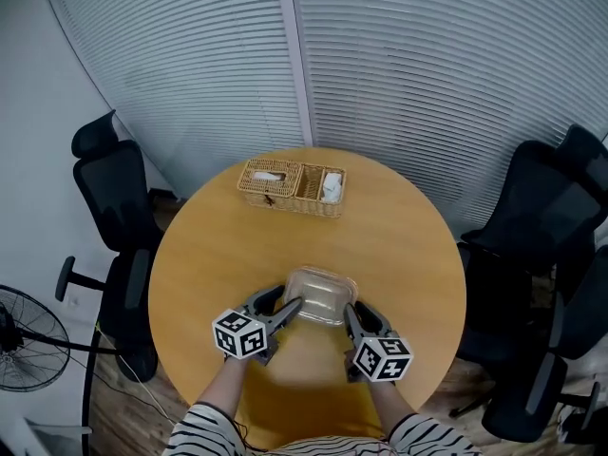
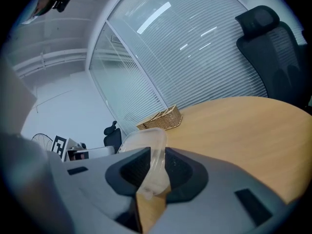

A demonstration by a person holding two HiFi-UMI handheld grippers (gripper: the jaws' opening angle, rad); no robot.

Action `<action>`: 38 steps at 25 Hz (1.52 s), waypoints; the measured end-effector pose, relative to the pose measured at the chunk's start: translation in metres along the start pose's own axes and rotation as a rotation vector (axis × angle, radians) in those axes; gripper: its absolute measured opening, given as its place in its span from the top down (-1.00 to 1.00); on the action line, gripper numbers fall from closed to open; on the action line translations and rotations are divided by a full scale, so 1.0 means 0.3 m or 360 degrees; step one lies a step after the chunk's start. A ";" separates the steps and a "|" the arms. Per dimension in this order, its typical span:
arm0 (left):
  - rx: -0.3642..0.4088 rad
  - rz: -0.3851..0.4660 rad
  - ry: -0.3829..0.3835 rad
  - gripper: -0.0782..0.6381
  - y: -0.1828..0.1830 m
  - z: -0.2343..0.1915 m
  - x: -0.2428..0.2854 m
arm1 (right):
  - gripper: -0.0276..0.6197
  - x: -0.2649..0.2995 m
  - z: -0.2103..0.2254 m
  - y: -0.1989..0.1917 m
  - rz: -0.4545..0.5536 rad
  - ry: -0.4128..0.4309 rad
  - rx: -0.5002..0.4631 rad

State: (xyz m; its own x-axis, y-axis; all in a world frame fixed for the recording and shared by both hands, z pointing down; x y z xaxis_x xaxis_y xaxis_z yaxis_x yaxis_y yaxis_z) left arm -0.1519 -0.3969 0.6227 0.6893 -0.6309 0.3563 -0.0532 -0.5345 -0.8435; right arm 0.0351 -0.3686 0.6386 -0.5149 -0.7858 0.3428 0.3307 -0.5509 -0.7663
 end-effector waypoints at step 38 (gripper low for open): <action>-0.0138 0.0587 -0.0109 0.57 -0.043 0.500 -0.775 | 0.73 -0.663 -0.510 -0.061 0.0287 0.0115 -0.0105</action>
State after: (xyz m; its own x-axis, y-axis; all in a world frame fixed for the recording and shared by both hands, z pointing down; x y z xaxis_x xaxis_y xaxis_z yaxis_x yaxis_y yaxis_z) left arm -0.2032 -0.1590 0.4903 0.6589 -0.7522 0.0050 -0.3656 -0.3261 -0.8718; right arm 0.0104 -0.1591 0.5012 -0.5083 -0.8464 0.1589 0.3710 -0.3818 -0.8465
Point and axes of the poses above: the fingertips, and each gripper's own axes: x forward along the fingers, z to its right, y out of its top, the point moved 4 cm from there along -x, backward along the fingers, and after that the axes turned 1 degree about y, right-handed, at the moved point
